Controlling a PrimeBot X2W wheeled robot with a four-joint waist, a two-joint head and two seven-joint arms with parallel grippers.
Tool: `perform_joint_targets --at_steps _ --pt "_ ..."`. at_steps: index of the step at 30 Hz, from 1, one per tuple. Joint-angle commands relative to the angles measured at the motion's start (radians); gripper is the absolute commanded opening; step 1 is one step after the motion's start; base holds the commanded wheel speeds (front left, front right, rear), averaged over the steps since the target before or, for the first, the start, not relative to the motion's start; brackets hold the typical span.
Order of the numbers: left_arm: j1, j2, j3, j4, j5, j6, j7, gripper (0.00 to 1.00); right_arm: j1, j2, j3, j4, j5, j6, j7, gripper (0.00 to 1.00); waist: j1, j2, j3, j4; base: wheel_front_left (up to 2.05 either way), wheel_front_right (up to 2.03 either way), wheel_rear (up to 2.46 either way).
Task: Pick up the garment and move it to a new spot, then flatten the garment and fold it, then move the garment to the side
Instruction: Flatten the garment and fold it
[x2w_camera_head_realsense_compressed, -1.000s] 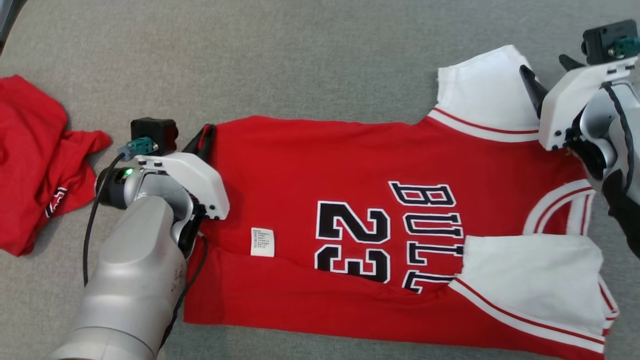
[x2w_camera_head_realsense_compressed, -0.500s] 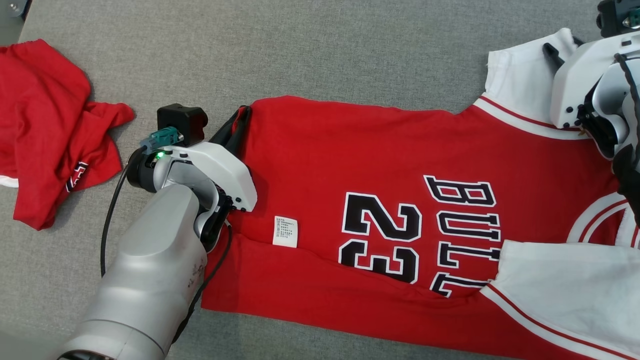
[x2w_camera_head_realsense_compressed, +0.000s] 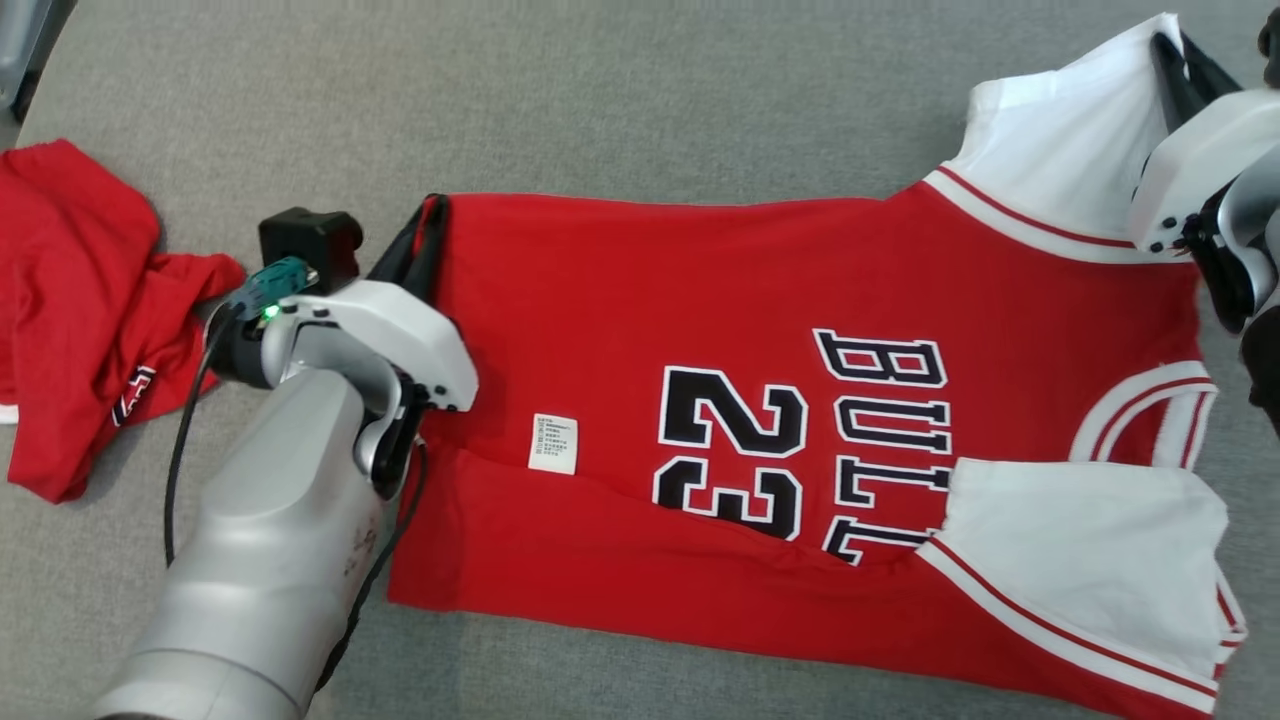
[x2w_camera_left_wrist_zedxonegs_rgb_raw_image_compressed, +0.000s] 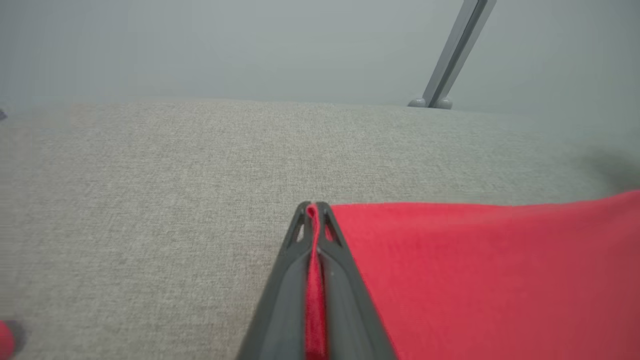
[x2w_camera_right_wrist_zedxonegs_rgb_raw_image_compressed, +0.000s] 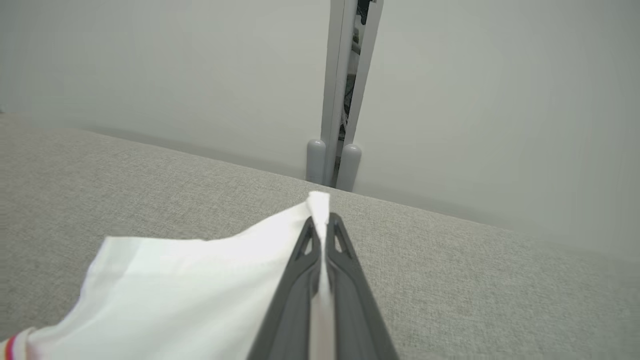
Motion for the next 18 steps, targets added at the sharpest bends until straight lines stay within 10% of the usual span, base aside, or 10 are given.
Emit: perform_joint_targets --at_steps 1,18 --pt "0.026 0.017 0.014 -0.011 0.010 0.008 -0.004 0.00 0.022 -0.001 -0.006 -0.004 0.010 -0.001 -0.016 0.00 0.0000 0.0000 -0.031 -0.025 0.00 0.00 0.00" --pt "0.392 0.088 0.141 -0.132 0.113 -0.008 -0.004 0.00 0.515 0.041 -0.019 -0.371 0.177 -0.001 -0.051 0.00 0.0000 0.0000 -0.251 -0.172 0.00 0.00 0.00"
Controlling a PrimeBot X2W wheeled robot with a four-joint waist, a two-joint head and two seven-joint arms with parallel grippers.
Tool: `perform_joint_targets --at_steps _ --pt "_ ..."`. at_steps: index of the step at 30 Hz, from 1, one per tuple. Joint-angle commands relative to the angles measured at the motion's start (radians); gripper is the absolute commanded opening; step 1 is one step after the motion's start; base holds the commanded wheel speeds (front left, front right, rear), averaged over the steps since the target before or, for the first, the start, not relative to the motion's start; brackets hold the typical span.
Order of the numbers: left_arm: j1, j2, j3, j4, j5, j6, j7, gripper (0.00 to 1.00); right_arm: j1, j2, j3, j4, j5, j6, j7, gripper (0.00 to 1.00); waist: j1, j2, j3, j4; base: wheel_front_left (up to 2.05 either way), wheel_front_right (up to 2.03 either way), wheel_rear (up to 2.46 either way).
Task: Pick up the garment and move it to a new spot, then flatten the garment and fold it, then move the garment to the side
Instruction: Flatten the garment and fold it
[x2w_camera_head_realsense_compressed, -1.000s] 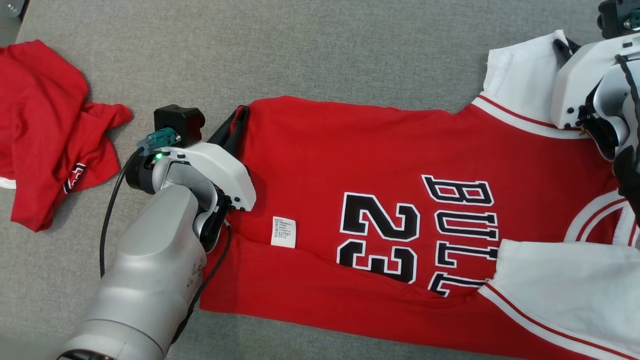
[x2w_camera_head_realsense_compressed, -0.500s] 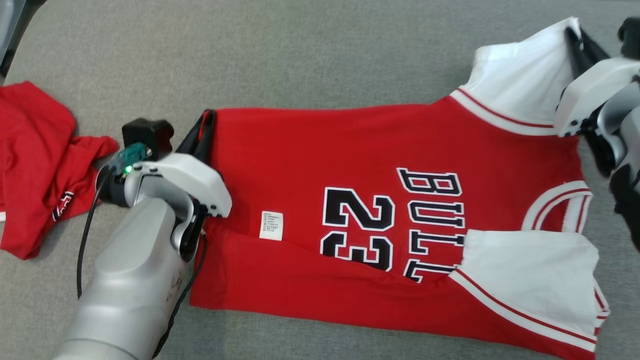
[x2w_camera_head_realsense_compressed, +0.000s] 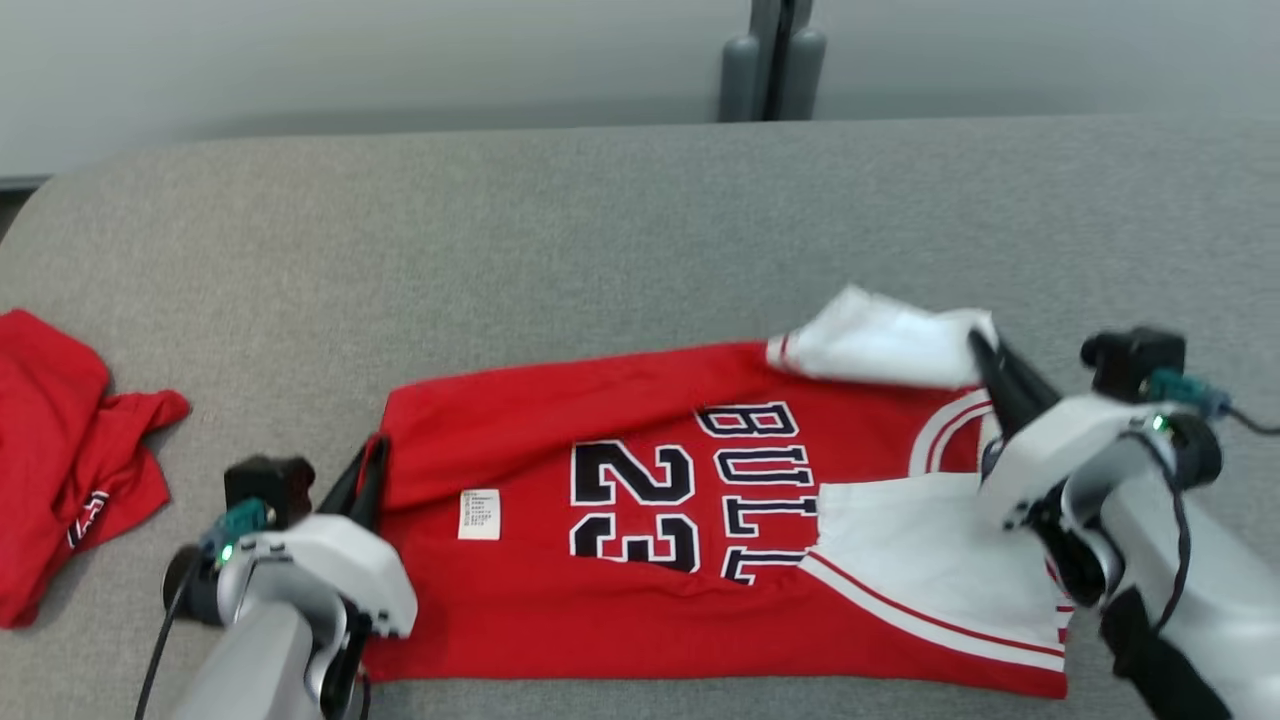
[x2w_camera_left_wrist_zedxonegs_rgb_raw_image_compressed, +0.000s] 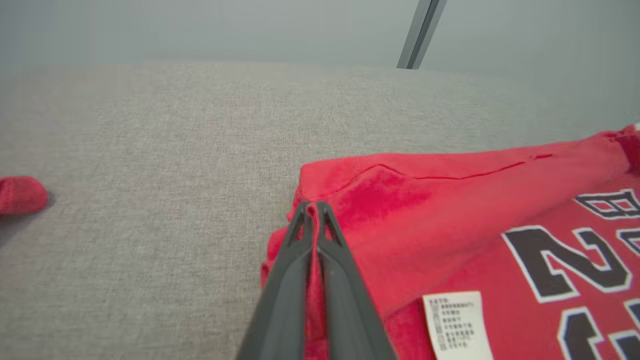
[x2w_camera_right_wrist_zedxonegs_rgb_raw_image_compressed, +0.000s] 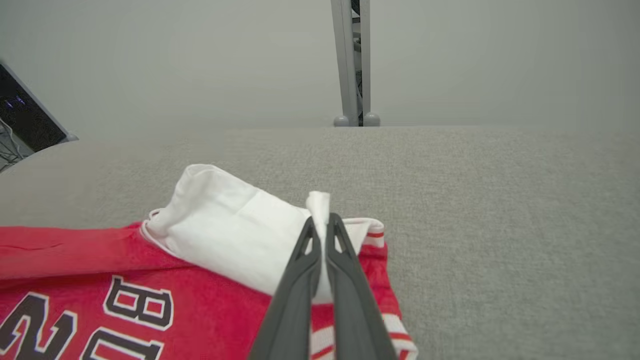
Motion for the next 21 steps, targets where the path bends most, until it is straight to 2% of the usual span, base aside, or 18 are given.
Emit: perform_joint_targets --at_steps 1,11,21 --pt "0.031 0.010 0.009 0.001 0.010 -0.001 -0.004 0.00 0.035 0.000 -0.007 -0.025 0.010 0.000 -0.004 0.00 0.0000 0.0000 -0.042 -0.034 0.00 0.00 0.00" --pt "0.208 -0.002 0.092 -0.050 0.045 0.007 -0.004 0.00 0.268 0.021 -0.069 -0.121 0.048 0.000 -0.004 0.00 0.0000 0.0000 -0.133 -0.070 0.00 0.00 0.00" --pt "0.324 -0.024 0.165 -0.141 0.108 0.005 -0.004 0.00 0.377 0.046 -0.099 -0.129 0.043 0.000 -0.005 0.00 0.0000 0.0000 -0.164 -0.070 0.00 0.00 0.00"
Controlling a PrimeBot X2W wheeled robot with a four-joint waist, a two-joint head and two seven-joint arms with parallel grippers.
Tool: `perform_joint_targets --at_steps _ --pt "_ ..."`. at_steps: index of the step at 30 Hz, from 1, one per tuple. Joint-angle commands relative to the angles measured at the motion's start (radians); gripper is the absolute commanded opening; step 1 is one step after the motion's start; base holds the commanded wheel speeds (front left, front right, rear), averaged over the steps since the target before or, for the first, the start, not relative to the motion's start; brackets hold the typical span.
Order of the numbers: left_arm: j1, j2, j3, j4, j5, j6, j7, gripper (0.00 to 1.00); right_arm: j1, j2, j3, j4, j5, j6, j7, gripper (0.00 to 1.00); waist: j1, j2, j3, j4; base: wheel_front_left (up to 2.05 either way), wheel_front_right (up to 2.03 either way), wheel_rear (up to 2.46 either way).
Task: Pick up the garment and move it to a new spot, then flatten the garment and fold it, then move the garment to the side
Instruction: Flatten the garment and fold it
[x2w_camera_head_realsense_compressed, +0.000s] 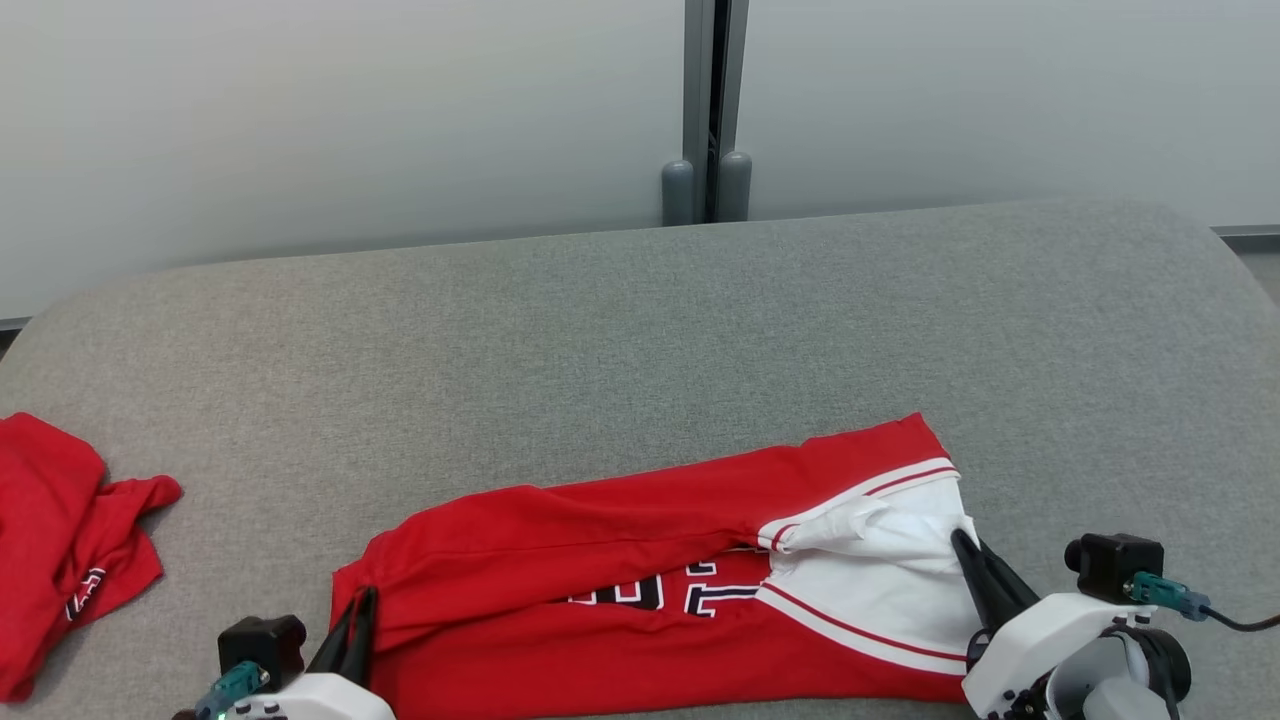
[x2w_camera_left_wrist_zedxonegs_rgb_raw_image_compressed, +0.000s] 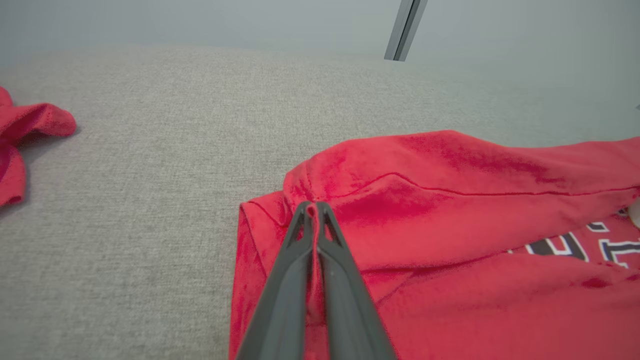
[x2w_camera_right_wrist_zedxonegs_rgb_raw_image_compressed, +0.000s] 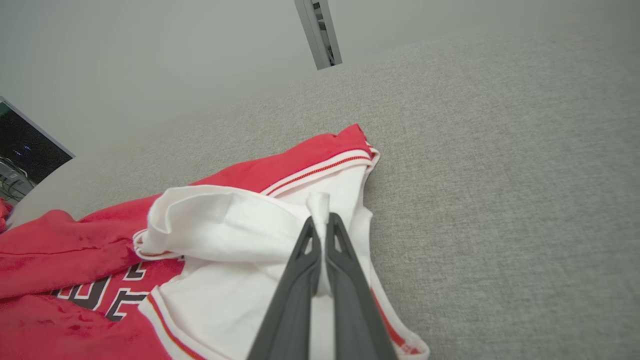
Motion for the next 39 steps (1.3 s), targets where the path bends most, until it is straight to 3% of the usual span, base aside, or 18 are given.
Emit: perform_joint_targets --at_steps 1,3,5,6,7,8,14,25,31,32,33,34,39 --pt "0.015 0.004 0.005 -0.004 0.007 0.003 -0.004 0.00 0.010 -0.002 -0.001 0.004 0.000 0.000 -0.005 0.00 0.0000 -0.0001 -0.002 0.002 0.00 0.00 0.00" --pt "0.031 -0.003 0.017 -0.012 0.024 0.009 -0.004 0.01 0.019 0.002 -0.001 0.016 -0.002 0.000 -0.003 0.00 0.0000 -0.0001 -0.003 0.006 0.00 0.00 0.00" --pt "0.045 -0.009 0.032 -0.026 0.040 0.016 -0.004 0.45 0.023 0.003 -0.001 0.021 -0.004 0.000 -0.002 0.00 0.0000 -0.0001 -0.005 0.008 0.00 0.00 0.00" --pt "0.051 -0.013 0.042 -0.041 0.051 0.023 -0.004 0.82 0.024 0.003 -0.009 0.027 -0.002 0.000 -0.002 0.07 0.0000 -0.0001 -0.005 0.009 0.00 0.00 0.00" --pt "0.062 -0.019 0.054 -0.055 0.056 0.028 -0.004 1.00 0.024 0.005 -0.017 0.037 0.001 0.000 -0.002 0.42 0.0000 -0.0001 -0.005 0.010 0.00 0.00 0.00" --pt "0.072 -0.023 0.068 -0.074 0.064 0.036 -0.004 1.00 0.024 0.008 -0.026 0.042 0.002 0.000 -0.002 1.00 0.0000 -0.0001 -0.004 0.011 0.00 0.00 0.00" --pt "0.128 -0.052 0.152 -0.238 0.135 0.085 -0.003 1.00 0.013 0.004 -0.111 0.007 -0.042 0.000 -0.004 1.00 0.0000 -0.0001 0.019 0.024 0.00 0.00 0.00" --pt "0.136 -0.075 0.174 -0.285 0.189 0.067 -0.003 1.00 -0.047 0.037 -0.135 0.164 -0.159 0.000 0.026 1.00 0.0000 -0.0001 0.059 0.095 0.00 0.00 0.00" --pt "0.121 -0.076 0.145 -0.282 0.161 0.067 -0.003 1.00 -0.038 0.111 -0.101 0.278 -0.150 0.003 0.122 1.00 0.0000 -0.0001 0.076 0.127 0.00 0.00 0.00" --pt "0.120 -0.076 0.140 -0.282 0.160 0.068 -0.003 1.00 -0.033 0.119 -0.094 0.282 -0.143 0.003 0.133 0.82 0.0000 -0.0001 0.077 0.129 0.00 0.00 0.00" --pt "0.118 -0.076 0.137 -0.284 0.158 0.069 -0.003 1.00 -0.032 0.124 -0.093 0.283 -0.133 0.003 0.133 0.31 0.0000 -0.0001 0.078 0.131 0.00 0.00 0.00" --pt "0.117 -0.076 0.133 -0.285 0.157 0.071 -0.003 1.00 -0.032 0.126 -0.091 0.287 -0.126 0.003 0.136 0.00 0.0000 -0.0001 0.079 0.132 0.00 0.00 0.00" --pt "0.111 -0.077 0.116 -0.283 0.139 0.076 -0.003 1.00 -0.060 0.078 -0.114 0.294 -0.103 -0.001 0.069 0.00 0.0000 -0.0001 0.082 0.129 0.00 0.00 0.00"
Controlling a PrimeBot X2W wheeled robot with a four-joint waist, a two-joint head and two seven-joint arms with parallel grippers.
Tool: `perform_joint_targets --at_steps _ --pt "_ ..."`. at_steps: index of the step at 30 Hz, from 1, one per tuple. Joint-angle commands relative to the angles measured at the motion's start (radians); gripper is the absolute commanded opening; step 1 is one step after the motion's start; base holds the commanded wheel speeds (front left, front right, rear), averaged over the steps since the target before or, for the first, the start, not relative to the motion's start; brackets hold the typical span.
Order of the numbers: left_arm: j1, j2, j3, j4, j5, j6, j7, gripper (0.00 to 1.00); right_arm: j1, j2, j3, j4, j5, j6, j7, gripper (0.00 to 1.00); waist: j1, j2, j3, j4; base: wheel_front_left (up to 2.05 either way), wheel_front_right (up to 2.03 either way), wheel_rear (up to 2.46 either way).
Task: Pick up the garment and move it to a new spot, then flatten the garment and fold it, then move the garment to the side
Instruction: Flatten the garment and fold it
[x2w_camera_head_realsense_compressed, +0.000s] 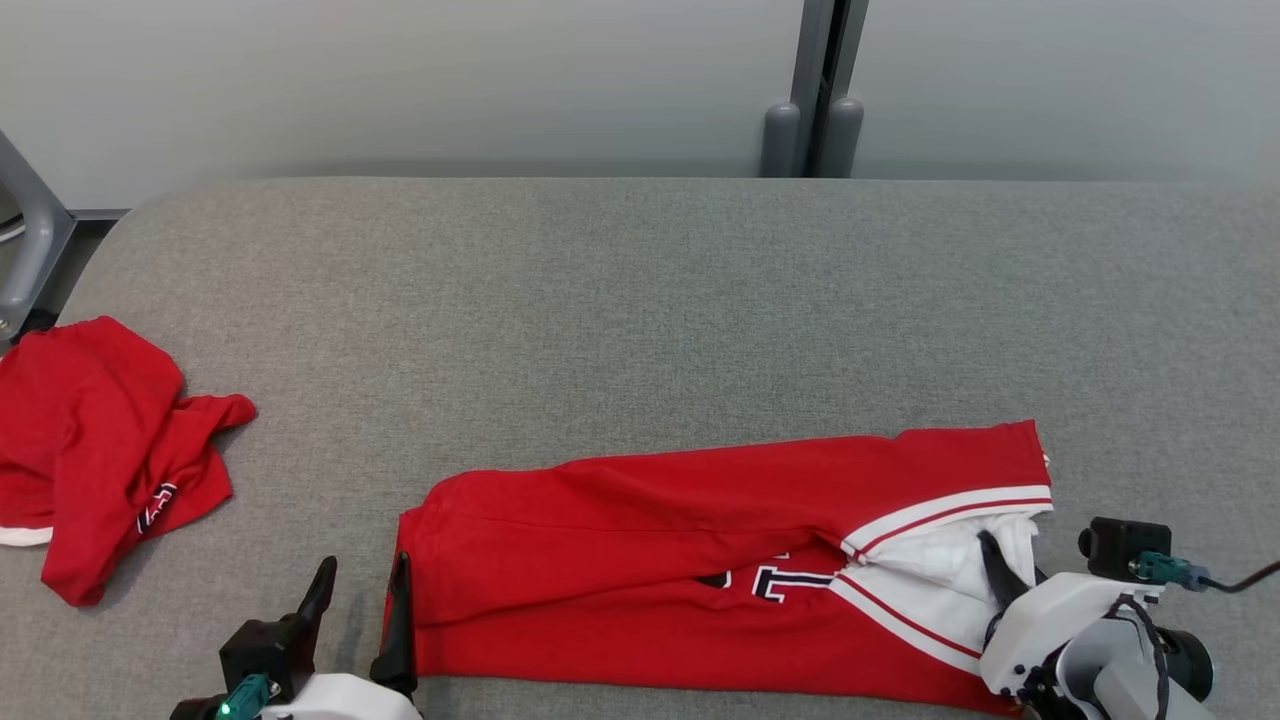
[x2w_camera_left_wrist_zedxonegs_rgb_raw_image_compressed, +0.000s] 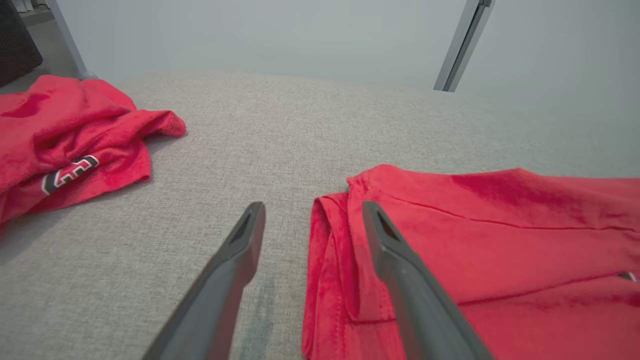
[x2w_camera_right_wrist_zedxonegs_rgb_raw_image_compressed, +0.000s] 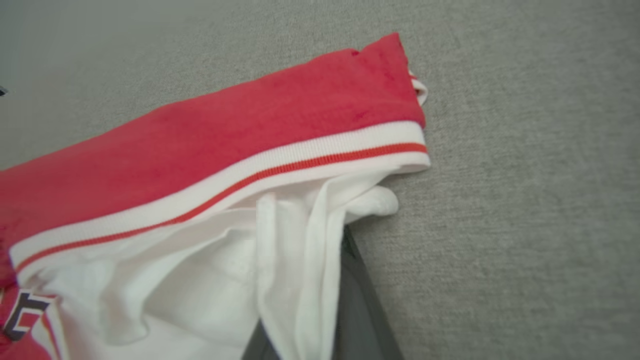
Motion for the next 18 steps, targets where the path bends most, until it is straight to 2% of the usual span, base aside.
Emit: perform_joint_targets --at_steps 1,3,13,18 --pt "-0.020 0.003 -0.010 0.000 -0.011 0.004 -0.002 1.00 0.018 -0.009 -0.007 0.034 0.011 -0.003 -0.007 0.00 0.0000 -0.0001 -0.001 -0.004 0.00 0.00 0.00" --pt "-0.025 0.004 -0.021 0.000 -0.016 0.006 -0.002 1.00 -0.004 -0.041 -0.033 0.036 0.016 -0.005 -0.035 0.00 0.0000 -0.0001 -0.001 -0.010 0.00 0.00 0.00" --pt "-0.020 0.003 -0.051 0.009 -0.027 0.009 -0.002 1.00 -0.057 -0.114 -0.129 -0.011 -0.030 -0.003 -0.069 0.00 0.0000 -0.0001 -0.005 -0.037 0.00 0.00 0.00" --pt "-0.014 0.003 -0.058 0.016 -0.030 0.006 -0.002 1.00 -0.022 -0.082 -0.130 -0.125 -0.051 -0.001 -0.068 0.00 0.0000 -0.0001 -0.018 -0.042 0.00 0.00 0.00"
